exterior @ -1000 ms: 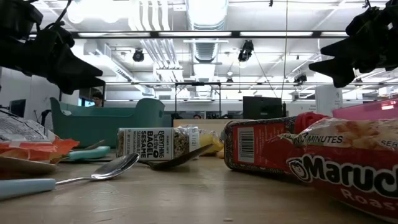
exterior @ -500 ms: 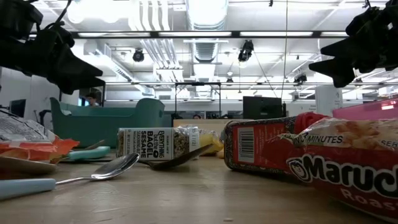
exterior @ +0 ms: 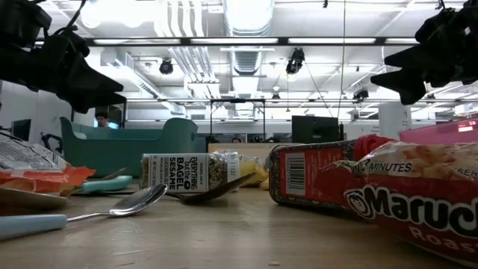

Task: Pick & Place Food Item
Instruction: Put the blue noodle pack into the pink bin

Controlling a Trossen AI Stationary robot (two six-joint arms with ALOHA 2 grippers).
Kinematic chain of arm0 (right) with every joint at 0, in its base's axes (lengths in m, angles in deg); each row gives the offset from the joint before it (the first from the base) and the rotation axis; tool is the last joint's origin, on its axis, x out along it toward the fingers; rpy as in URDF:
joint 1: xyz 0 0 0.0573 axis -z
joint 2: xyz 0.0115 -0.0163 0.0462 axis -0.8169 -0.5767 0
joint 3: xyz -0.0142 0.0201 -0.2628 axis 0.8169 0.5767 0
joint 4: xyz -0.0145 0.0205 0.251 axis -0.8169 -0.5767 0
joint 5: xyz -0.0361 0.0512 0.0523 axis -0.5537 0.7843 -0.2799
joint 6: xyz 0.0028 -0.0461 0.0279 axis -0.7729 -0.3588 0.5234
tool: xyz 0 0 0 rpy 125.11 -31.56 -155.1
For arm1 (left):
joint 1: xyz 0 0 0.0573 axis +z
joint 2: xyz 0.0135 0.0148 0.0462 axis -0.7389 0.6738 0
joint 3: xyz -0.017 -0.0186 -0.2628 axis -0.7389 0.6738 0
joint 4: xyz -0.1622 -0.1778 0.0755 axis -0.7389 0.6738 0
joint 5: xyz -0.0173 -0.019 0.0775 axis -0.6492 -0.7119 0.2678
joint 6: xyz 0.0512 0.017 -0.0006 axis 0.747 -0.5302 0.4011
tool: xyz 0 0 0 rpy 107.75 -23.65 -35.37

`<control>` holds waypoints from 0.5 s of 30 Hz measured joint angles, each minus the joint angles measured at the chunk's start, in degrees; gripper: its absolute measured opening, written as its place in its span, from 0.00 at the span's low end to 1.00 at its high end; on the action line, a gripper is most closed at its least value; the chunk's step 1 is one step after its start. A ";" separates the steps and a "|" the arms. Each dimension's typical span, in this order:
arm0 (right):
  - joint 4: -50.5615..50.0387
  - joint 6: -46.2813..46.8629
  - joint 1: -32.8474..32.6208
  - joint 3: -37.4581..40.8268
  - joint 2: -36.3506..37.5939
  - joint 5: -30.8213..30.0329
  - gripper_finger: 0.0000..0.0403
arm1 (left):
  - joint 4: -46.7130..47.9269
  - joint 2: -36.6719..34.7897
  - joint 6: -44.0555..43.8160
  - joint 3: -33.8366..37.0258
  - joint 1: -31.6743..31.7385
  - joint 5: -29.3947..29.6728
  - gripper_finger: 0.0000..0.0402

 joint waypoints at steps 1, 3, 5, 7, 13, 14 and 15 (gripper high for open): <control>0.30 -0.16 0.01 -0.01 0.00 0.00 0.68 | 0.00 0.01 0.05 0.02 0.01 0.01 0.65; 1.30 -1.75 0.00 0.00 0.00 0.01 0.68 | -0.01 0.01 2.75 0.02 0.03 0.29 0.65; 2.62 -2.33 -0.02 0.00 0.00 0.05 0.68 | -0.02 0.00 7.13 0.02 0.04 0.57 0.65; 3.87 -0.56 -0.02 -0.01 0.00 0.08 0.68 | 0.00 -0.01 9.98 0.02 0.04 0.62 0.65; 8.33 1.19 -0.02 0.00 0.01 0.18 0.68 | 0.00 -0.01 10.19 0.02 0.04 0.60 0.65; 8.62 1.16 -0.01 -0.01 0.00 0.20 0.68 | 0.00 -0.02 10.02 0.02 0.04 0.62 0.65; 8.61 1.22 -0.02 -0.01 0.00 0.20 0.68 | 0.00 0.01 9.63 0.02 0.04 0.60 0.65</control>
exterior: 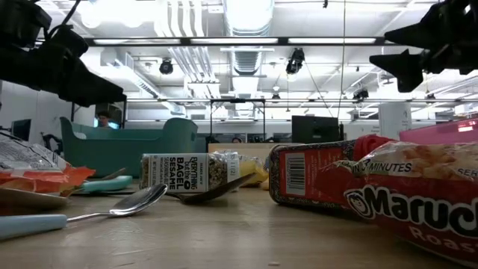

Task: Pick & Place Food Item
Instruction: Put the blue noodle pack into the pink bin

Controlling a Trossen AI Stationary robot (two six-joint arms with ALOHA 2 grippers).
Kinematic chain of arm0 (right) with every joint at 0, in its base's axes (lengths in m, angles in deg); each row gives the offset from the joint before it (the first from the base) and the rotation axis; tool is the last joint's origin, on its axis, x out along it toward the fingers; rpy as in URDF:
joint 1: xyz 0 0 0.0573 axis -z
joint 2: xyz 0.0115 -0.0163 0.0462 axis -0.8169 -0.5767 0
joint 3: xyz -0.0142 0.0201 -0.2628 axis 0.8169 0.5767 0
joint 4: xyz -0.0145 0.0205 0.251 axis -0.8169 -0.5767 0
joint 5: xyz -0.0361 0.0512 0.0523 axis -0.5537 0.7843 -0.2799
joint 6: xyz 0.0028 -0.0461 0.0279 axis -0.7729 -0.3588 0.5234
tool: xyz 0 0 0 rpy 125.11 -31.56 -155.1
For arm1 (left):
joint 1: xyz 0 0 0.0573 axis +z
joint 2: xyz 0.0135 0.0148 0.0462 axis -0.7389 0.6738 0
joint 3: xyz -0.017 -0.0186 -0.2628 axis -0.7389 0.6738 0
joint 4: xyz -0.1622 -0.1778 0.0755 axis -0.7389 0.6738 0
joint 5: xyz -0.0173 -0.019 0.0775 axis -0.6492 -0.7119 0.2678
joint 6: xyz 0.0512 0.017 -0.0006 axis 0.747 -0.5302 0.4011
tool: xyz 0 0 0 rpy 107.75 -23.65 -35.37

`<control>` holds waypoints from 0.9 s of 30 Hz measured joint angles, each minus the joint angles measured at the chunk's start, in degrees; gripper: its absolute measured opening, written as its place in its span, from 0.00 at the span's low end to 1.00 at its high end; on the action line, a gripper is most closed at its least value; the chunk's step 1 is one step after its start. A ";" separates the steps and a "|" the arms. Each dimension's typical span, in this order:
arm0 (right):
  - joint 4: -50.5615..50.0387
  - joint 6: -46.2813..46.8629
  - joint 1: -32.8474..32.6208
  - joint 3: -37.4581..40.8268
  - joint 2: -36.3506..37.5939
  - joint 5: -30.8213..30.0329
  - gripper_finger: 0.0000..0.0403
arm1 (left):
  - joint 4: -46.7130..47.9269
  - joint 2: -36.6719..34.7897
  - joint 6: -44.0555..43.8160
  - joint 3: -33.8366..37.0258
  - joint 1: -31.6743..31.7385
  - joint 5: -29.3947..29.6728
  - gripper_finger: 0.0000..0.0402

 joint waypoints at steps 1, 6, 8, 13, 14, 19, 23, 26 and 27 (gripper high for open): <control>-0.01 0.29 0.00 0.00 0.00 0.00 0.68 | 0.00 0.00 -0.55 0.00 0.00 0.00 0.65; 0.04 4.55 0.02 0.00 0.00 0.00 0.68 | 0.00 -0.02 -0.97 0.00 0.00 0.02 0.65; 0.12 6.88 0.00 0.00 0.00 0.00 0.68 | 0.00 -0.01 -0.33 0.00 0.00 0.01 0.65; 0.16 11.42 0.00 0.01 -0.82 2.28 0.68 | 0.00 0.00 -0.10 0.00 0.00 0.02 0.65; 0.34 11.40 0.00 0.00 -1.34 2.93 0.68 | 0.00 -0.02 -0.14 0.00 0.00 0.02 0.65; 0.94 10.66 0.00 -0.64 -6.38 3.02 0.67 | -0.02 -0.01 -0.34 0.00 0.00 0.00 0.65; 0.79 7.38 0.00 -3.94 -14.16 3.02 0.67 | -0.04 0.00 -0.58 0.00 0.00 0.02 0.65; -2.51 4.85 0.00 -8.71 -21.63 3.02 0.67 | -0.03 -0.02 -0.58 0.00 0.00 0.02 0.65; -4.82 4.38 0.00 -10.60 -24.22 3.02 0.67 | -0.03 0.00 -0.59 0.00 0.00 0.02 0.65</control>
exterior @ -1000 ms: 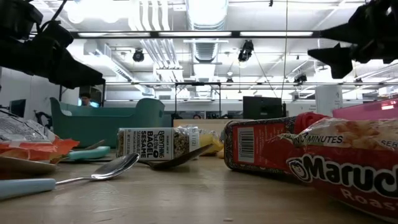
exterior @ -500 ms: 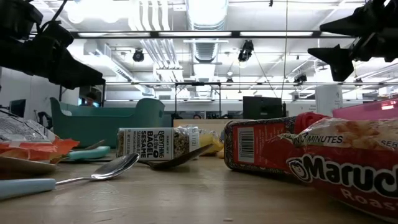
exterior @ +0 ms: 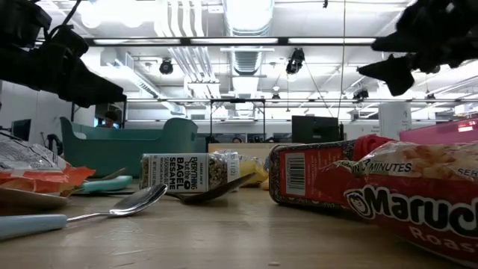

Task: Pick & Place Food Item
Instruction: Put the blue noodle pack into the pink bin

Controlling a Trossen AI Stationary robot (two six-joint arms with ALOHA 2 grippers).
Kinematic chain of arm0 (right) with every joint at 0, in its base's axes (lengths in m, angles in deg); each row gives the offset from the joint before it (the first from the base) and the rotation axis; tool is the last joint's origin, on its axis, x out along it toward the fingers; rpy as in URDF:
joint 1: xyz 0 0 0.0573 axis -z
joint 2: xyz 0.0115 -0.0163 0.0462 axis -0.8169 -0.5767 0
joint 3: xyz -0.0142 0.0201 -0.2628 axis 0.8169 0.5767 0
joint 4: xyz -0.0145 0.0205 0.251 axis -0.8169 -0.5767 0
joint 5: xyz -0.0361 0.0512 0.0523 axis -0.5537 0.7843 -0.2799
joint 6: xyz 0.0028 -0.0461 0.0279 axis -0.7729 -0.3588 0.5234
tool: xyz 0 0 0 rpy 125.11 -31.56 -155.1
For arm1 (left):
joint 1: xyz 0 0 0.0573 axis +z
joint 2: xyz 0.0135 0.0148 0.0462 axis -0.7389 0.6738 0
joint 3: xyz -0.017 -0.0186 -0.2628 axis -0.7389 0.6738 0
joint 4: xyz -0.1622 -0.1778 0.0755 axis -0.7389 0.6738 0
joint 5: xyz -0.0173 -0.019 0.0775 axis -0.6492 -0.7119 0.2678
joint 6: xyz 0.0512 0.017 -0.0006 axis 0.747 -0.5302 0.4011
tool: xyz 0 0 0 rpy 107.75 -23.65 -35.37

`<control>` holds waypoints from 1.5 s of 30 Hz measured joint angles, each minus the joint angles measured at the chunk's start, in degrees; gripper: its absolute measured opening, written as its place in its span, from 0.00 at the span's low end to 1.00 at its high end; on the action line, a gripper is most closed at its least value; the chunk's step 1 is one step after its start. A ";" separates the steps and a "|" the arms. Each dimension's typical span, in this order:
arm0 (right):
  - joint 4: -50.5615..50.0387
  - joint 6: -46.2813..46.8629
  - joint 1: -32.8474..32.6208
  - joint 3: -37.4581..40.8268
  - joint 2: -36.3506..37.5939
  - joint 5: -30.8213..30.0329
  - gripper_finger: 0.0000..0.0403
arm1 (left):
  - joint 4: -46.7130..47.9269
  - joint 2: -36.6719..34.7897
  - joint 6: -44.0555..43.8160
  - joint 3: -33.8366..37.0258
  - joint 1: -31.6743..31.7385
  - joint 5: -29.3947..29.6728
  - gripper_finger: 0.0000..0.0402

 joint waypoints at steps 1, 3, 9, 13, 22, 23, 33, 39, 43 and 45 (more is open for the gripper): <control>-2.25 -0.40 0.00 -1.93 -2.91 -0.02 0.67 | -0.01 -0.01 -0.01 0.00 0.00 -0.01 0.65; -6.54 -0.61 0.00 -5.47 -8.83 -0.02 0.67 | 0.00 -0.01 -0.01 0.00 0.00 -0.01 0.65; -14.15 1.35 -0.30 -12.89 -27.41 -4.79 0.67 | 0.01 -0.02 -0.18 0.00 0.00 0.00 0.65; -18.11 2.40 -0.92 -17.45 -38.87 -8.34 0.67 | 0.01 -0.02 -0.18 0.00 0.00 0.00 0.65; -28.68 3.37 -6.46 -30.16 -56.22 -14.66 0.67 | 0.01 -0.02 -0.14 0.00 0.00 0.00 0.65; -30.83 4.16 -7.53 -31.47 -57.26 -16.08 0.67 | 0.01 0.00 -0.14 0.00 0.00 -0.02 0.65; -39.99 9.67 -16.12 -39.98 -60.11 -21.66 0.67 | -0.01 -0.02 0.06 0.00 0.00 0.00 0.65; -34.89 9.69 -17.55 -39.57 -60.22 -22.16 0.67 | -3.38 0.01 -1.26 0.23 -0.01 -0.19 0.65; -32.94 9.69 -17.51 -38.44 -60.24 -22.83 0.67 | -13.30 0.00 -4.55 0.11 -0.04 -4.52 0.65; -31.21 9.69 -17.46 -37.59 -60.24 -22.97 0.67 | -14.00 0.04 -4.49 0.15 -0.04 -5.09 0.65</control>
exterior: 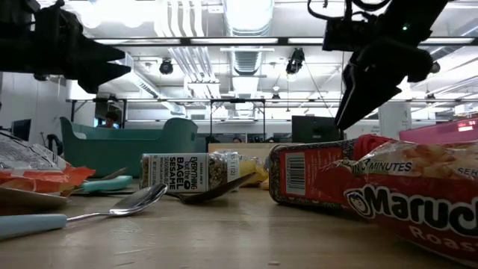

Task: Pick & Place Food Item
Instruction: Put the blue noodle pack into the pink bin

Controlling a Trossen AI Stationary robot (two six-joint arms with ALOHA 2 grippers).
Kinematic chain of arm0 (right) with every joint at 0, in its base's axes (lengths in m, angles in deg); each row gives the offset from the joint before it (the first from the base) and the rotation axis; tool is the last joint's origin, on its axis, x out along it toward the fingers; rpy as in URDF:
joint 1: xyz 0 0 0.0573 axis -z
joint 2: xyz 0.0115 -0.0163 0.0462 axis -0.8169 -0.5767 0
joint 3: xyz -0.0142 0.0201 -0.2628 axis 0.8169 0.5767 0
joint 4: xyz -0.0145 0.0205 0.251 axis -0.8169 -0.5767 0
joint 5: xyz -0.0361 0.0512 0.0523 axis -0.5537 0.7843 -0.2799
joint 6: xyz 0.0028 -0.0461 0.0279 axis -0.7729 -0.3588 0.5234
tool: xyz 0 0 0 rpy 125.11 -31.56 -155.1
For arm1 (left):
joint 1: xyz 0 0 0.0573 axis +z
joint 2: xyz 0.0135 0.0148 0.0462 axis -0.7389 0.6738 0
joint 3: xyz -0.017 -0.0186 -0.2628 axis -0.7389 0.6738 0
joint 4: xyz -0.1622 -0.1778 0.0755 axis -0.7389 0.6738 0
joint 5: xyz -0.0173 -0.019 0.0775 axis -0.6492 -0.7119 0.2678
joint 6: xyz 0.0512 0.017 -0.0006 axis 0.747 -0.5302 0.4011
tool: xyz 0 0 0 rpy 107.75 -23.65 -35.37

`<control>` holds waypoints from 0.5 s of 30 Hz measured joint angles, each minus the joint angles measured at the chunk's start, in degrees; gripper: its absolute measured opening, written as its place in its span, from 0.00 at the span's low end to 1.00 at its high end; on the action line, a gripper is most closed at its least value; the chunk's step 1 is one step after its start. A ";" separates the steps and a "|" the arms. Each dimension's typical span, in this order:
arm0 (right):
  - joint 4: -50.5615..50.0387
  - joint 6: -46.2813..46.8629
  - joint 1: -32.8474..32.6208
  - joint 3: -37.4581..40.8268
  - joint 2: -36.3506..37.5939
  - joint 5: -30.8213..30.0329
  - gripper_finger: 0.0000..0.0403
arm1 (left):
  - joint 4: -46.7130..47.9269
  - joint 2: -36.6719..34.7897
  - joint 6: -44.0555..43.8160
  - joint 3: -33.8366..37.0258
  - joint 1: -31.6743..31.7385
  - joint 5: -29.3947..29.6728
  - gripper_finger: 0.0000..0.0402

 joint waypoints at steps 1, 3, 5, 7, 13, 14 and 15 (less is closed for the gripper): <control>1.21 -0.02 -0.05 0.54 0.00 0.05 0.67 | 0.00 0.00 -0.02 0.00 0.00 -0.09 0.65; 3.34 -0.02 -0.42 1.70 0.00 0.11 0.67 | 0.30 0.00 -0.02 0.00 0.00 -0.09 0.65; 4.25 -0.02 -0.78 2.54 0.00 0.17 0.67 | 0.82 0.02 -0.17 0.02 0.00 -0.14 0.65; 4.26 0.22 -1.20 2.92 0.00 -0.25 0.67 | 0.62 0.02 -0.48 0.02 0.00 -0.21 0.65; 4.76 0.38 -2.54 2.96 -0.08 -2.01 0.67 | 0.62 0.02 -1.37 -1.76 0.00 -0.32 0.65; 4.93 0.36 -2.72 2.96 -0.53 -2.13 0.67 | 0.69 0.02 -1.71 -2.29 0.00 -0.31 0.65; 5.07 0.27 -2.93 2.96 -1.11 -2.25 0.67 | 0.97 0.02 -1.78 -2.86 0.00 -0.57 0.65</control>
